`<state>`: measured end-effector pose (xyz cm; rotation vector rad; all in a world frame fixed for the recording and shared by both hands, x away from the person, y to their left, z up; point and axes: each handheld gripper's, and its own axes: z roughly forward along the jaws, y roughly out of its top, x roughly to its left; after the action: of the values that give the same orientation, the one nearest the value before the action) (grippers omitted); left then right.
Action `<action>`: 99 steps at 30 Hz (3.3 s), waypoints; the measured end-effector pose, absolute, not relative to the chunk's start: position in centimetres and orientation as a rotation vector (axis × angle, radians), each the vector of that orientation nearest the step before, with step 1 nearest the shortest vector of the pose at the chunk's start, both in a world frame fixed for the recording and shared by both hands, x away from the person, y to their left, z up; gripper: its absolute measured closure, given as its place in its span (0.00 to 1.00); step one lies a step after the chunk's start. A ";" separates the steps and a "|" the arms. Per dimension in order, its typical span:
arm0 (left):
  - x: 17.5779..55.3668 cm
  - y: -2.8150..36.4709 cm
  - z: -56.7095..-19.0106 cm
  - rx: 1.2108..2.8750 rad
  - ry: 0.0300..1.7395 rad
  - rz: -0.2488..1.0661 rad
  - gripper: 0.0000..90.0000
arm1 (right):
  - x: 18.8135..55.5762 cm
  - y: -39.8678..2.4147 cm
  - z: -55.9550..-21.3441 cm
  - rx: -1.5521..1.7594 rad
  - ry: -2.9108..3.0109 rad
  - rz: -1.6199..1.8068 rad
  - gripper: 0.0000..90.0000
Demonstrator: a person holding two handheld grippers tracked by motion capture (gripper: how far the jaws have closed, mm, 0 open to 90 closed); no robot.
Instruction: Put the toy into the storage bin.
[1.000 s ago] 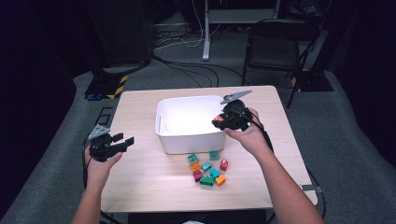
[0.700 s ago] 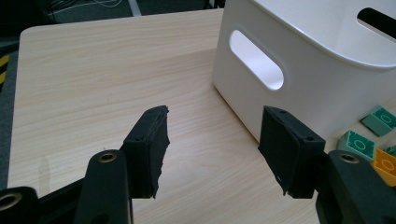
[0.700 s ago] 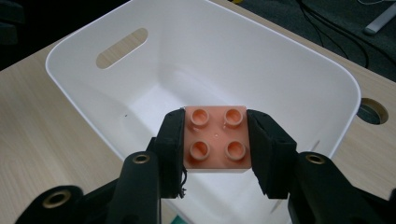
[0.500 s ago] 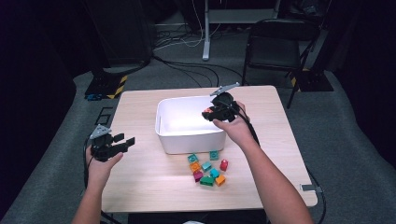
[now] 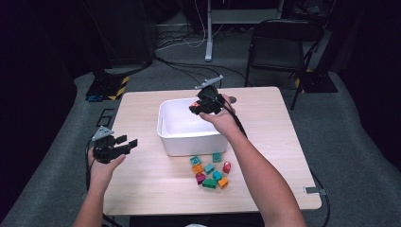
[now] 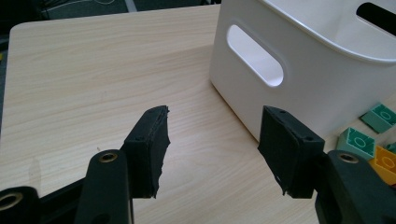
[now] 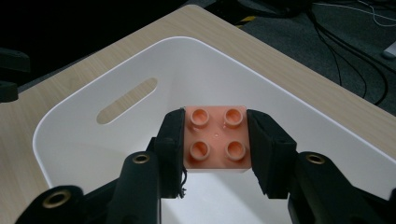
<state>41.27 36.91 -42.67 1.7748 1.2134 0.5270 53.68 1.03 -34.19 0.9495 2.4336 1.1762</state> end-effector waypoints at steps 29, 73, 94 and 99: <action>41.4 37.2 -42.8 1.761 1.207 0.526 0.47 | 58.2 3.8 -37.7 0.919 2.476 1.009 0.63; 41.1 37.2 -42.6 1.753 1.217 0.540 0.46 | 43.3 -6.0 -32.5 0.842 2.318 1.149 0.57; 41.2 37.3 -42.7 1.750 1.227 0.546 0.46 | 40.4 -12.3 -39.2 1.040 2.202 1.212 0.57; 41.2 37.4 -42.8 1.753 1.228 0.547 0.47 | 40.2 -12.2 -40.6 1.022 2.196 1.204 0.57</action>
<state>41.17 37.36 -42.79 1.7529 1.2275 0.5470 40.18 -12.19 -40.61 1.0218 2.1957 1.2043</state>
